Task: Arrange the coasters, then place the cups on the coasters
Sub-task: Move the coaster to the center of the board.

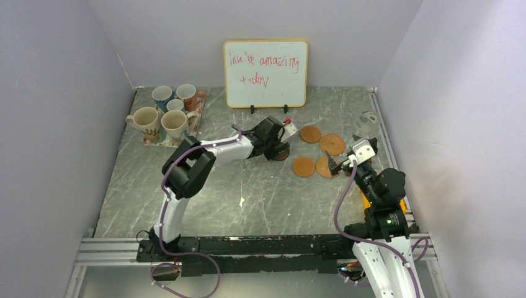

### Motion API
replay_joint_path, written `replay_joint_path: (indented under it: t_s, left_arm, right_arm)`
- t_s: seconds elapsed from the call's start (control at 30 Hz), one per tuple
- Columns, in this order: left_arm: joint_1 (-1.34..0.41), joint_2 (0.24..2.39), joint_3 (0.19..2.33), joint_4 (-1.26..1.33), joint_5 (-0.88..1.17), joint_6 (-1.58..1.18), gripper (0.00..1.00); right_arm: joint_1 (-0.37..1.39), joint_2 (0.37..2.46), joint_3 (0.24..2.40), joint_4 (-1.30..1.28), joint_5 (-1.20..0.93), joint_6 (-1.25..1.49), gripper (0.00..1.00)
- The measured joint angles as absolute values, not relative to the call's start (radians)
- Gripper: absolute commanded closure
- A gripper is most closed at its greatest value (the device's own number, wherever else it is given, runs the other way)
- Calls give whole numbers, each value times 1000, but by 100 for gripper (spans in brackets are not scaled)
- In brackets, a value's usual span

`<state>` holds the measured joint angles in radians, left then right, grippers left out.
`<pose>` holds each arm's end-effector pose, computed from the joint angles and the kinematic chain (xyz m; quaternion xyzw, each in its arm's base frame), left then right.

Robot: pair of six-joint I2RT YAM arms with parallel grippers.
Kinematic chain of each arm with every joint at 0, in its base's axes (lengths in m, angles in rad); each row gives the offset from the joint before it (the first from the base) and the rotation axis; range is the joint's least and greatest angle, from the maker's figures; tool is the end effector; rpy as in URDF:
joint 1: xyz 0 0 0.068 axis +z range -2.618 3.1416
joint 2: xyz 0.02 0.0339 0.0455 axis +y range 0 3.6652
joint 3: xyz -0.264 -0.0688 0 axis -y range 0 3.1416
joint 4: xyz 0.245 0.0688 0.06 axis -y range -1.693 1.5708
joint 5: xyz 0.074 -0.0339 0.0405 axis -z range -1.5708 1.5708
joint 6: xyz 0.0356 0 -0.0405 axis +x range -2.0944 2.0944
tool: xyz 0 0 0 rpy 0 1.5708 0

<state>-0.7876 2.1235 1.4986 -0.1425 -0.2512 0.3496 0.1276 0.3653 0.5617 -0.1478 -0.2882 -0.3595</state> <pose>0.3382 -0.3272 0.1682 0.4504 0.7958 0.0283 0.4037 0.1078 0.0240 0.3197 -0.2655 0.6374 0.0155 0.7232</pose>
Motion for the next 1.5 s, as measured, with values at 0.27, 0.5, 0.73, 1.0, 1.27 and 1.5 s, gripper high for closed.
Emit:
replay_joint_path:
  t_s: [0.27, 0.5, 0.73, 1.0, 1.27, 1.5]
  left_arm:
    - [-754, 1959, 1268, -120, -228, 372, 4]
    - [-678, 1820, 1113, -157, -158, 396, 4]
    - [-567, 1658, 940, -202, -80, 422, 4]
    - [-450, 1518, 801, -216, -28, 455, 4]
    - [-299, 1394, 695, -247, -13, 522, 4]
    - [-138, 1336, 656, -276, 1, 594, 4]
  right_arm:
    - [141, 364, 562, -148, -288, -360, 0]
    - [176, 364, 561, -147, -287, -364, 0]
    - [195, 371, 561, -149, -288, -368, 0]
    - [210, 380, 561, -149, -286, -368, 1]
    - [212, 379, 561, -151, -286, -367, 1]
    - [216, 387, 561, -157, -284, -367, 1]
